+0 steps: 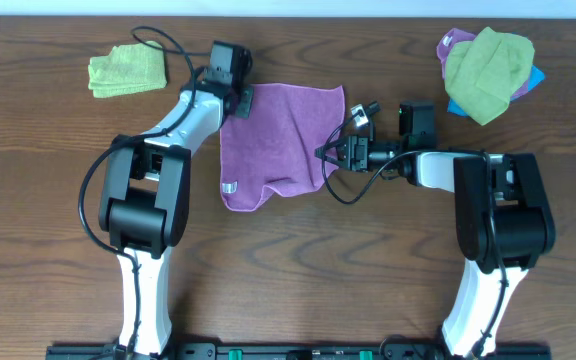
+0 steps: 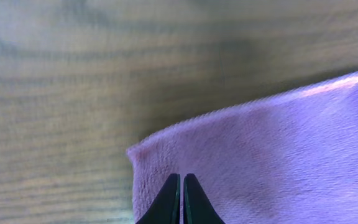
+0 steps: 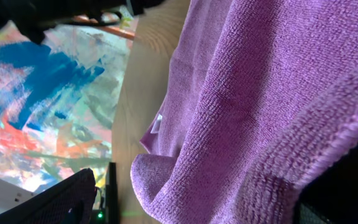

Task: Fold the cloth

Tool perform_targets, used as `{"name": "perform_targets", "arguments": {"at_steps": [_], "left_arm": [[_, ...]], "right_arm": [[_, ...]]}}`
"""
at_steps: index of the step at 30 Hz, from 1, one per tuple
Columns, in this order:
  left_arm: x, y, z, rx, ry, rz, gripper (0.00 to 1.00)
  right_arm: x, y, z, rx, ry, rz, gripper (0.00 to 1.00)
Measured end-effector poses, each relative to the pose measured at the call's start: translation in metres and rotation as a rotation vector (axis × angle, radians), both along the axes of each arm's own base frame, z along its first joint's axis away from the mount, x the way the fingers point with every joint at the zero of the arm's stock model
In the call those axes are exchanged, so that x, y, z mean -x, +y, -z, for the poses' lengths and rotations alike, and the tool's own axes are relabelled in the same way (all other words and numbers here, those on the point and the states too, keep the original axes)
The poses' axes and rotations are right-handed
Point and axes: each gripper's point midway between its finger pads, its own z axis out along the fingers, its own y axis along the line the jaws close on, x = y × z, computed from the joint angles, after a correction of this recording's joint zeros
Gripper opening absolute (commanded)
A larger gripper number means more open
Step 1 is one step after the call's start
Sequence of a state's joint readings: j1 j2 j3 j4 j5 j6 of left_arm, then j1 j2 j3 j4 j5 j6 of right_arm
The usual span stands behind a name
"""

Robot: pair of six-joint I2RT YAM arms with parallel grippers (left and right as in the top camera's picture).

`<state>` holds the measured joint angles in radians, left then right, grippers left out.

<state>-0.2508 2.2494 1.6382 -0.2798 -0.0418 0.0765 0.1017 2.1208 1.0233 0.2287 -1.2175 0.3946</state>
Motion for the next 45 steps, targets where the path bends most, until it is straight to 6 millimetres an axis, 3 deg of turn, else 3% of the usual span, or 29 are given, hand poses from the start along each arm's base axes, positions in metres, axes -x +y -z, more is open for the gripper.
{"name": "perform_targets", "arguments": {"at_steps": [4, 8, 13, 20, 24, 29, 45], "left_arm": [[-0.008, -0.018, -0.025, 0.042, -0.009, 0.039, 0.06], [-0.003, -0.048, -0.039, 0.115, 0.010, 0.100, 0.06], [0.016, -0.081, -0.036, 0.240, 0.089, 0.149, 0.06], [0.037, -0.105, -0.031, 0.264, 0.152, 0.183, 0.06], [0.047, -0.121, -0.013, 0.256, 0.190, 0.206, 0.06], [0.049, -0.115, 0.019, 0.224, 0.236, 0.185, 0.06], [0.025, -0.090, 0.017, 0.170, 0.159, 0.117, 0.06]], "right_arm": [[-0.003, -0.007, 0.000, -0.001, 0.000, 0.018, 0.86], [-0.008, -0.016, -0.001, -0.002, -0.006, 0.041, 0.86], [-0.013, -0.024, -0.002, -0.003, -0.018, 0.059, 0.86], [-0.015, -0.025, -0.004, -0.005, -0.041, 0.061, 0.86], [-0.015, -0.025, -0.004, -0.005, -0.042, 0.061, 0.86], [-0.015, -0.024, -0.005, -0.010, -0.042, 0.057, 0.84], [-0.004, -0.018, -0.013, -0.070, -0.019, 0.001, 0.80]]}}
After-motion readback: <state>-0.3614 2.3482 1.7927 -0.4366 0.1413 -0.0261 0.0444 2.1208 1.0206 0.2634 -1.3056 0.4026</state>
